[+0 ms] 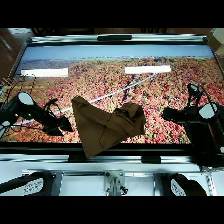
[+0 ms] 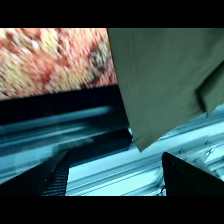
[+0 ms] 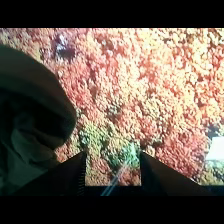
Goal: Fold the shirts.
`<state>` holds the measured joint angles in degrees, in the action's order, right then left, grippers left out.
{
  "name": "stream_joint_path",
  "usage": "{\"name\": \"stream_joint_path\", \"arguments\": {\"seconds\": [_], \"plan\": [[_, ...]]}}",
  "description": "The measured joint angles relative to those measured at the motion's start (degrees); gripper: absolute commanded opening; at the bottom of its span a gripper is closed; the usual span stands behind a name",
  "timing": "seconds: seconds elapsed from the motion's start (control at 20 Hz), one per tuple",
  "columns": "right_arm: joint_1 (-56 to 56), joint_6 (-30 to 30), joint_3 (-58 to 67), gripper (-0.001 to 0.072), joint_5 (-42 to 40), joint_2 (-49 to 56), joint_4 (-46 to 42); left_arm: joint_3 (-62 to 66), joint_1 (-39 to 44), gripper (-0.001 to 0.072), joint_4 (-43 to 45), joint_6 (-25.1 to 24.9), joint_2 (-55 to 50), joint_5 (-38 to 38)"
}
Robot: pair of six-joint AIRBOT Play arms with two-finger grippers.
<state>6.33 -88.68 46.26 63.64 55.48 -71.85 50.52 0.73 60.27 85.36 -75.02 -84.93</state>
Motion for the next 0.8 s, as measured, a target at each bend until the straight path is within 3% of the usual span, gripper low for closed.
{"name": "stream_joint_path", "arguments": {"seconds": [0.4,0.5,0.55,0.6,0.65,0.75,0.8], "plan": [[1.9,4.7,0.3,0.0458,5.1,0.1,5.0,-10.8,10.5,0.0669,-8.0,-0.6,0.1,11.8],[1.9,5.0,0.3,0.0578,5.7,0.9,5.7,-11.3,12.0,0.0667,-9.4,-0.7,-0.7,14.1],[2.0,5.5,0.3,0.0578,6.4,1.5,6.3,-11.4,12.4,0.0659,-10.1,-0.6,-1.2,14.7],[2.0,6.1,0.3,0.0578,6.9,2.3,7.3,-11.5,12.7,0.0575,-10.9,-0.5,-1.7,15.3],[2.0,6.7,0.3,0.0578,7.5,3.0,8.5,-11.6,13.0,0.0413,-11.5,-0.5,-2.2,16.0],[2.0,8.0,0.3,0.0578,8.0,4.7,11.5,-11.7,13.2,0.0297,-12.6,-0.5,-2.8,19.0],[2.0,8.6,0.3,0.0578,8.2,5.7,13.2,-11.7,13.3,0.0205,-13.3,-0.5,-3.0,20.3]]}}
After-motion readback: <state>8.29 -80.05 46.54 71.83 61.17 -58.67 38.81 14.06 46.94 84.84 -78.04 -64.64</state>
